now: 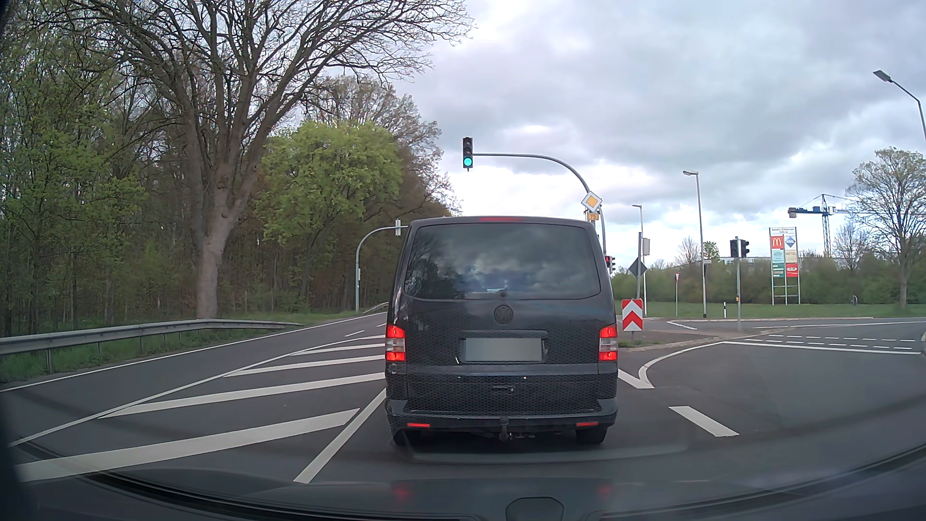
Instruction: Follow the waypoints while adhering to traffic rules and regulations
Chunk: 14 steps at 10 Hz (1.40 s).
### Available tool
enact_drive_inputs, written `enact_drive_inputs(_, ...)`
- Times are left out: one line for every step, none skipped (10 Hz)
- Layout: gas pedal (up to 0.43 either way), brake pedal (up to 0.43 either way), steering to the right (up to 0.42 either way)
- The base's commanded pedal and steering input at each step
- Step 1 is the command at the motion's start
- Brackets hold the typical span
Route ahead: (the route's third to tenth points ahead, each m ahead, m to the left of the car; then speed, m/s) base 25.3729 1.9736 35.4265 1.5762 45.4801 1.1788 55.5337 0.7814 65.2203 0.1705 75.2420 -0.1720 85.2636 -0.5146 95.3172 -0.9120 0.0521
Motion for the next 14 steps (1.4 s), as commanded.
enact_drive_inputs(0.0,0.006,-0.001)
enact_drive_inputs(0.0,0.006,-0.001)
enact_drive_inputs(0.0,0.006,-0.001)
enact_drive_inputs(0.0,0.006,-0.002)
enact_drive_inputs(0.0,0.006,-0.001)
enact_drive_inputs(0.0,0.006,-0.001)
enact_drive_inputs(0.0,0.006,-0.001)
enact_drive_inputs(0.0,0.006,-0.001)
enact_drive_inputs(0.0,0.006,-0.001)
enact_drive_inputs(0.028,0.006,-0.001)
enact_drive_inputs(0.079,0.006,-0.002)
enact_drive_inputs(0.11,0.006,-0.001)
enact_drive_inputs(0.13,0.006,-0.001)
enact_drive_inputs(0.138,0.006,-0.001)
